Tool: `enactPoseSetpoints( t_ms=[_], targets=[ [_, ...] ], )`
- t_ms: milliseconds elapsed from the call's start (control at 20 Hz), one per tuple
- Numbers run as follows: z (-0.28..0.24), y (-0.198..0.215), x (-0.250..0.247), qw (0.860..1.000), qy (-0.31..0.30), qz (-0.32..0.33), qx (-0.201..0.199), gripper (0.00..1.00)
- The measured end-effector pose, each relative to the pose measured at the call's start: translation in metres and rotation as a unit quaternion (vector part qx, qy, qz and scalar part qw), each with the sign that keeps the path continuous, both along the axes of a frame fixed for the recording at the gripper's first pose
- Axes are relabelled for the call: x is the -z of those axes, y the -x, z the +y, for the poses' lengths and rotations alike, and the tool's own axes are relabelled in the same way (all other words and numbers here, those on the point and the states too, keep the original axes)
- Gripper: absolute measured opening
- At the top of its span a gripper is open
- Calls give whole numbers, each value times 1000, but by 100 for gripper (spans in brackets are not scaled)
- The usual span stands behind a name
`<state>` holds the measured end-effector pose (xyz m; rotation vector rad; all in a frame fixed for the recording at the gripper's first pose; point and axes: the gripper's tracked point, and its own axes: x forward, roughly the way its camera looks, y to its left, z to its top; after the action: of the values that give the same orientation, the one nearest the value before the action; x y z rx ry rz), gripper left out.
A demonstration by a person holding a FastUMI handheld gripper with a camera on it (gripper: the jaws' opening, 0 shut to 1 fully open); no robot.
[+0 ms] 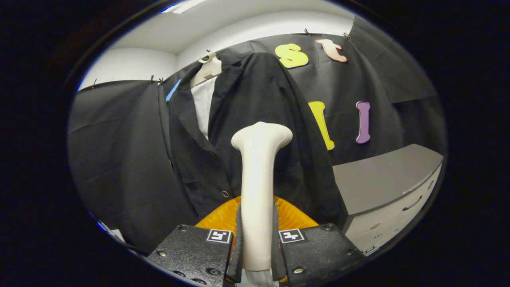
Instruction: Iron the clothes twice with a garment steamer, once on the left side and once on the right side.
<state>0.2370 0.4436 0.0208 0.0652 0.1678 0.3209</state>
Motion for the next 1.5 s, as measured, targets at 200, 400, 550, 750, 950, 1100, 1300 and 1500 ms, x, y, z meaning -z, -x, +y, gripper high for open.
enactPoseSetpoints(
  t_ms=[200,400,550,750,950,1100,1300,1500],
  targets=[
    [1,8,21,1000,12,20,-4,31],
    [0,16,43,999,26,39,-9,31],
    [-2,24,59,998,35,50,-10,31],
    [-7,27,78,997,41,70,-9,31],
    [-11,32,94,995,45,87,-9,31],
    [-15,35,107,993,42,106,-6,31],
    [-24,37,124,991,39,130,1,31],
    [-31,39,138,988,36,149,6,31]
  ],
)
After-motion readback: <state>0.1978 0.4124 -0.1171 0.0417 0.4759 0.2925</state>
